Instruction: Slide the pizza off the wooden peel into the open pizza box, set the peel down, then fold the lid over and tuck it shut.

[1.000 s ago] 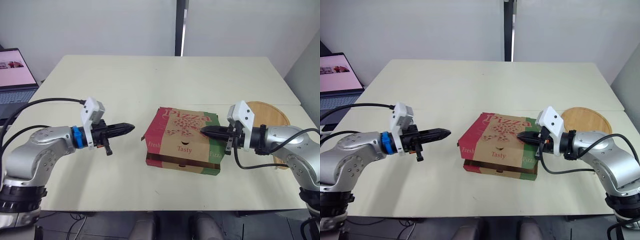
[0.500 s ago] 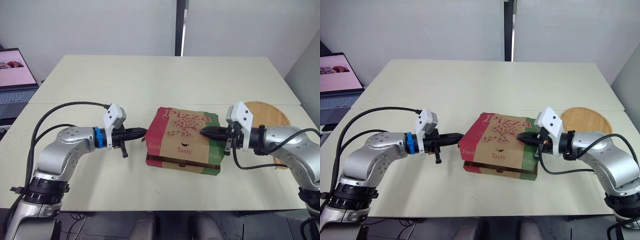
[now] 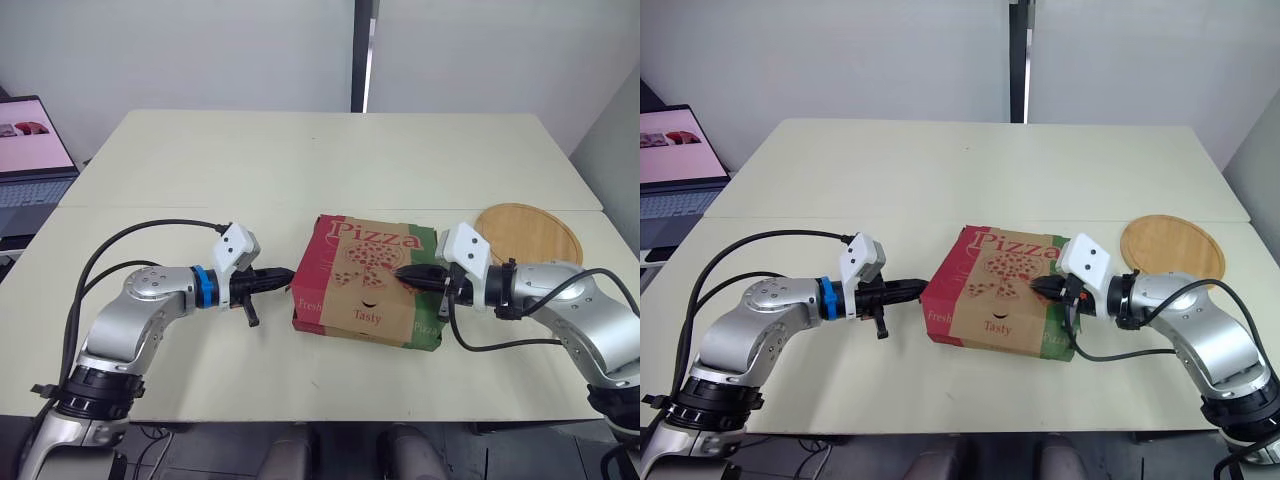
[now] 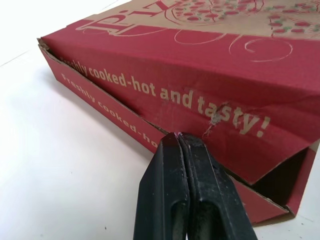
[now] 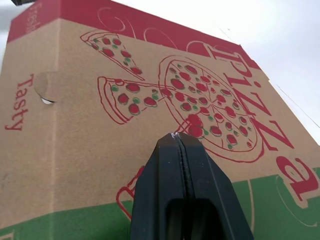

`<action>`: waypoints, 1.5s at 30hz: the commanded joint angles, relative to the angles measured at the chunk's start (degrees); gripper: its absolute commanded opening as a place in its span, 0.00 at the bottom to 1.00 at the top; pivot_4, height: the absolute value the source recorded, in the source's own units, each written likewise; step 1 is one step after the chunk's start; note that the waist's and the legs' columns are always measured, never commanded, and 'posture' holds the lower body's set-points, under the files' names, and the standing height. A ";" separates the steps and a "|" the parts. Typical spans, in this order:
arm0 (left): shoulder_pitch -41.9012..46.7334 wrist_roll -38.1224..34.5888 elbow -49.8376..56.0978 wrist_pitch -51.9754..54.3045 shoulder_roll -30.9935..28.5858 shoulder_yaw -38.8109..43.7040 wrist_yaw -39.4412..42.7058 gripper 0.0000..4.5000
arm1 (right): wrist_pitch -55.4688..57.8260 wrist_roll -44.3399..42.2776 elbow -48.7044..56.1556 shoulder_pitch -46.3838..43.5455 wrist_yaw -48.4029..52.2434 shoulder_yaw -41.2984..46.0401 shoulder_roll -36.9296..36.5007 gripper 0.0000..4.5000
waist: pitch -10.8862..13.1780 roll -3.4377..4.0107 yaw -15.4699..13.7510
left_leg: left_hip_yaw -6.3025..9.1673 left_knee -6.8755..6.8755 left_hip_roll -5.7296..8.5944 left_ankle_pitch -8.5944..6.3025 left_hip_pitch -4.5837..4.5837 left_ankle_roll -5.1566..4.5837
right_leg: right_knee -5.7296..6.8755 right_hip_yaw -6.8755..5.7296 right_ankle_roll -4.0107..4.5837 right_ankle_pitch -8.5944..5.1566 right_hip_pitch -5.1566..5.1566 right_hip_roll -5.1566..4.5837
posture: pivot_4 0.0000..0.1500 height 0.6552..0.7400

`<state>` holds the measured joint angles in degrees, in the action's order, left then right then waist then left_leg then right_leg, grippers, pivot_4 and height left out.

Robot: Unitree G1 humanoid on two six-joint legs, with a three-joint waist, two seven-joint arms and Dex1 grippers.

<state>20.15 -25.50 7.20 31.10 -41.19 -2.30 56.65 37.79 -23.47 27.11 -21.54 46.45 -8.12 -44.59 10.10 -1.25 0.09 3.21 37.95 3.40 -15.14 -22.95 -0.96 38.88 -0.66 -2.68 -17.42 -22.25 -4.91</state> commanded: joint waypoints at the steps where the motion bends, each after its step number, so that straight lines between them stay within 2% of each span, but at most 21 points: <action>1: -0.03 -0.70 3.00 -0.41 0.13 2.43 -1.24 0.00 | -1.87 1.55 0.30 0.32 0.78 -0.15 -0.25 0.00 | 0.00 0.00 0.00 | 0.00 0.00 0.00 0.00 0.00 0.00 | 0.00 0.00 0.00 0.00 0.00 0.00 | 1.00 0.86; 4: 0.33 -2.89 4.28 0.89 0.64 3.64 -1.40 0.00 | -2.17 2.02 0.16 0.43 1.02 -0.11 -0.05 0.00 | 0.00 0.00 0.00 | 0.00 0.00 0.00 0.00 0.01 0.01 | 0.01 -0.01 0.00 0.00 0.01 0.00 | 1.00 0.86; 8: -1.10 -5.22 8.47 4.49 -1.78 1.93 2.40 0.00 | -2.33 2.61 -0.14 0.19 1.46 -0.03 0.20 0.00 | 0.00 0.00 0.03 | 0.00 0.00 0.00 0.00 0.01 0.01 | 0.01 -0.01 0.00 0.00 0.01 0.00 | 1.00 0.86; 21: -2.76 0.03 5.01 0.89 -0.44 1.64 -0.23 0.00 | -2.28 4.14 -0.14 -0.52 1.01 -0.77 1.42 0.00 | 0.00 0.00 -0.02 | 0.00 0.02 0.01 0.01 0.02 0.01 | 0.01 -0.01 0.00 0.00 0.02 0.00 | 1.00 0.86; 26: 3.35 -3.76 4.24 1.86 -3.09 4.27 4.76 0.00 | -2.04 4.51 -0.07 -0.88 1.19 -0.83 1.77 0.00 | 0.00 -0.01 -0.01 | 0.01 0.02 0.00 0.01 0.01 0.02 | 0.03 -0.03 0.00 0.00 0.01 0.01 | 1.00 0.86; 29: 8.94 -4.77 3.42 3.09 -4.13 2.14 8.64 0.00 | -1.86 4.59 -0.20 -1.34 1.36 -0.85 1.77 0.00 | 0.00 -0.01 -0.07 | 0.01 0.04 0.01 0.01 0.02 0.02 | 0.03 -0.04 0.00 0.00 0.02 0.00 | 1.00 0.86; 38: 17.44 5.01 -7.88 -5.70 2.54 -10.30 13.41 0.00 | -1.26 3.72 0.48 -2.65 0.65 1.02 2.10 0.00 | 0.01 -0.02 0.15 | -0.01 0.05 0.02 0.09 0.00 0.14 | 0.07 -0.04 -0.01 0.00 0.02 0.05 | 1.00 0.86; 45: 18.87 8.20 -13.18 -10.05 4.30 -11.96 15.50 0.00 | 0.99 0.09 -0.05 -3.79 -0.37 10.25 0.50 0.00 | 0.01 -0.02 0.06 | -0.01 0.07 0.02 0.07 0.01 0.11 | 0.09 -0.02 -0.01 0.00 0.03 0.06 | 1.00 0.86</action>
<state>38.61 -18.47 -5.37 21.74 -36.99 -13.73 71.78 38.37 -21.85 26.02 -24.16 46.18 -2.00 -42.81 10.11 -1.27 0.15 3.21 38.03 3.42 -15.08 -22.94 -0.86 38.97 -0.68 -2.68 -17.41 -22.22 -4.85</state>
